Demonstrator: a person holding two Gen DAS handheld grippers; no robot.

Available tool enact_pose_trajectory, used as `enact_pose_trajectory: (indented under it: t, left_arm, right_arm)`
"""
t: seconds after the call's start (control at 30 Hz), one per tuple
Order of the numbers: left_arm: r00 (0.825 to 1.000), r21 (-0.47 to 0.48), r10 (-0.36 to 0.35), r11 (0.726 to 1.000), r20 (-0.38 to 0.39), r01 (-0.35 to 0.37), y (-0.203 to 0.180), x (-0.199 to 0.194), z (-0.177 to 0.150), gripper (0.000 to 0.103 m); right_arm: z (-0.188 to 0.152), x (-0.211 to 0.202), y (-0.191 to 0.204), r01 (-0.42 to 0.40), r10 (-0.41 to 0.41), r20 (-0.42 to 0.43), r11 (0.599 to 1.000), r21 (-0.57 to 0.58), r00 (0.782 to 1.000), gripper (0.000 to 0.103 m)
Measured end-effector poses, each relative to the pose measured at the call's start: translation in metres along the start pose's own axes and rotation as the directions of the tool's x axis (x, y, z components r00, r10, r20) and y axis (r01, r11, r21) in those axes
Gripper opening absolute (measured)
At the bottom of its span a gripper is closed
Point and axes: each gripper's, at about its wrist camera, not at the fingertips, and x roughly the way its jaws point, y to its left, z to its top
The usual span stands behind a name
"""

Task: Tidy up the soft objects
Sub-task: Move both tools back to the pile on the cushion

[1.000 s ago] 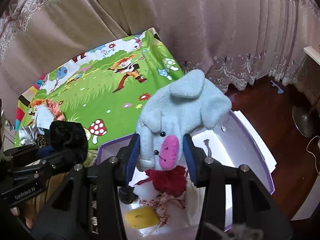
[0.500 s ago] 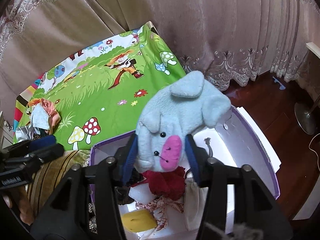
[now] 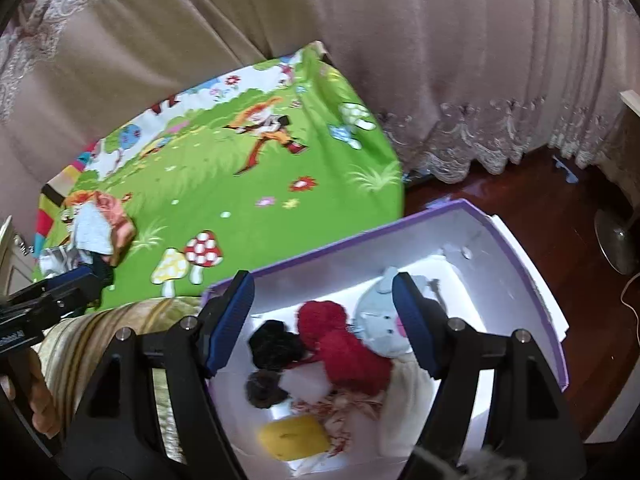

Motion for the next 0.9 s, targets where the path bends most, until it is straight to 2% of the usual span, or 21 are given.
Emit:
enact_pose_trajectory:
  t: [0.37, 0.67, 0.9]
  left_arm:
    - [0.995, -0.124, 0.083, 0.989, 0.053, -0.076, 0.075, -0.043, -0.017, 0.062]
    - [0.980, -0.280, 0.172, 0.950, 0.101, -0.138, 0.159, -0.098, -0.043, 0.062]
    - [0.965, -0.361, 0.233, 0.916, 0.118, -0.177, 0.206, -0.125, -0.057, 0.062]
  right_arm:
    - [0.007, -0.007, 0.077, -0.094, 0.097, 0.009, 0.986, -0.139, 0.995, 0.074]
    - [0.002, -0.003, 0.158, -0.185, 0.182, -0.037, 0.941, -0.282, 0.983, 0.074]
    - [-0.009, 0.013, 0.232, -0.252, 0.228, -0.106, 0.884, -0.394, 0.968, 0.075]
